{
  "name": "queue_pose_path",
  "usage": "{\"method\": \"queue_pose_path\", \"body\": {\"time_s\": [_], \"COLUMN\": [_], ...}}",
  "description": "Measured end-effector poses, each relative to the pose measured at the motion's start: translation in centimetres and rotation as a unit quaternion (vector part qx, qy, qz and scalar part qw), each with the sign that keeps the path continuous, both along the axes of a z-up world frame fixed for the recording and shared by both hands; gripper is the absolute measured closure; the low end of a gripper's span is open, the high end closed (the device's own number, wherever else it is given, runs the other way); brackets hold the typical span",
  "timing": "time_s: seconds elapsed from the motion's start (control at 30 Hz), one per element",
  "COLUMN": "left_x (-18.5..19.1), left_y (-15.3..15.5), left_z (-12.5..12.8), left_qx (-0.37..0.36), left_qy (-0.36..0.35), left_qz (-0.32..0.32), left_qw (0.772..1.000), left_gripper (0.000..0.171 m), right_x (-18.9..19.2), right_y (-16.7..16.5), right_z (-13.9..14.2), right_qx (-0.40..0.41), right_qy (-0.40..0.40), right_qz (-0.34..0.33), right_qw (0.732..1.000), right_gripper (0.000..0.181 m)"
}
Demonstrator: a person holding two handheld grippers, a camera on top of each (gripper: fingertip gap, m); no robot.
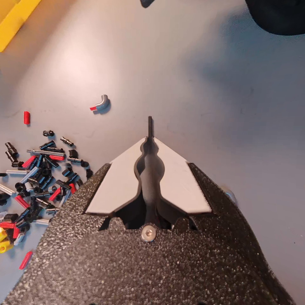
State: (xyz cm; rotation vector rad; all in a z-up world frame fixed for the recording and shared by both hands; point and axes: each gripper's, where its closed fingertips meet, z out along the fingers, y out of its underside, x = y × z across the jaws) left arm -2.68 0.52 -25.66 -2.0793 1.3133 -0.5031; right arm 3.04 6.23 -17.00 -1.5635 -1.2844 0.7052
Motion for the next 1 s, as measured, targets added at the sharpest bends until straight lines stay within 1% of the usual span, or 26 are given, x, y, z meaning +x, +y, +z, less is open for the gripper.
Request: {"method": "queue_pose_path", "body": {"time_s": [0.07,0.13,0.2,0.23,0.3,0.33,0.37,0.4,0.43,0.47,0.5,0.53,0.57,0.6,0.67,0.73,0.77,0.8,0.83,0.87,0.9,0.93,1.0], "left_x": [-0.2,-1.2,-3.4,-5.2,-10.6,-14.5,-19.2,-24.7,-30.1,-35.3,-39.8,-43.1,-45.3,-46.7,-48.3,-48.6,-48.7,-48.9,-49.1,-48.8,-48.2,-47.0,-42.7], "left_y": [-0.4,-0.7,-1.0,-1.2,-2.2,-3.1,-4.3,-5.9,-8.0,-10.6,-13.2,-15.6,-17.5,-19.1,-21.9,-23.6,-24.2,-24.4,-24.3,-23.7,-22.7,-21.2,-17.4], "left_z": [1.1,3.2,6.6,8.6,13.0,15.1,16.8,18.2,19.1,19.0,18.3,17.3,15.8,14.1,11.5,10.1,9.6,9.5,9.7,10.0,10.5,11.3,12.9], "left_qx": [0.013,0.043,0.094,0.126,0.185,0.211,0.237,0.256,0.264,0.252,0.222,0.188,0.143,0.093,0.020,-0.026,-0.044,-0.048,-0.038,-0.022,-0.001,0.028,0.088], "left_qy": [-0.021,-0.040,-0.059,-0.068,-0.084,-0.085,-0.076,-0.058,-0.035,-0.006,0.025,0.046,0.062,0.086,0.150,0.180,0.187,0.193,0.193,0.187,0.175,0.159,0.098], "left_qz": [0.013,0.037,0.081,0.116,0.209,0.270,0.340,0.418,0.488,0.554,0.608,0.646,0.667,0.676,0.678,0.675,0.676,0.682,0.687,0.688,0.681,0.667,0.607], "left_qw": [1.000,0.998,0.990,0.983,0.957,0.936,0.907,0.870,0.831,0.794,0.762,0.738,0.728,0.726,0.720,0.715,0.711,0.704,0.699,0.701,0.711,0.728,0.783], "left_gripper": [0.169,0.169,0.168,0.168,0.168,0.168,0.168,0.168,0.168,0.168,0.169,0.169,0.169,0.170,0.169,0.167,0.160,0.149,0.143,0.142,0.141,0.140,0.140], "right_x": [-0.5,-0.7,-0.6,-0.5,-0.3,-0.1,0.0,0.0,0.0,0.0,-0.1,-0.1,-0.2,-0.3,-0.4,-0.4,-0.4,-0.4,-0.4,-0.4,-0.4,-0.4,-0.5], "right_y": [-0.4,-0.6,-0.7,-0.6,-0.5,-0.5,-0.5,-0.5,-0.5,-0.4,-0.4,-0.4,-0.5,-0.6,-0.8,-0.9,-1.0,-1.0,-1.1,-1.1,-1.0,-1.0,-1.1], "right_z": [0.1,0.3,0.5,0.7,0.6,0.5,0.5,0.5,0.4,0.3,0.2,0.1,0.0,0.0,-0.2,-0.3,-0.4,-0.5,-0.5,-0.6,-0.7,-0.7,-0.8], "right_qx": [-0.003,0.002,0.013,0.018,0.021,0.023,0.023,0.022,0.019,0.016,0.014,0.014,0.013,0.014,0.017,0.019,0.021,0.024,0.024,0.024,0.022,0.021,0.018], "right_qy": [0.037,0.054,0.059,0.061,0.058,0.057,0.057,0.057,0.057,0.054,0.052,0.050,0.048,0.046,0.041,0.036,0.034,0.032,0.030,0.029,0.028,0.029,0.030], "right_qz": [0.010,0.014,0.017,0.015,0.011,0.010,0.010,0.010,0.010,0.011,0.011,0.011,0.015,0.017,0.019,0.021,0.020,0.020,0.020,0.020,0.019,0.019,0.022], "right_qw": [0.999,0.998,0.998,0.998,0.998,0.998,0.998,0.998,0.998,0.998,0.999,0.999,0.999,0.999,0.999,0.999,0.999,0.999,0.999,0.999,0.999,0.999,0.999], "right_gripper": [0.149,0.149,0.148,0.148,0.148,0.148,0.149,0.149,0.149,0.149,0.149,0.149,0.149,0.149,0.149,0.149,0.149,0.149,0.149,0.149,0.149,0.149,0.149]}}
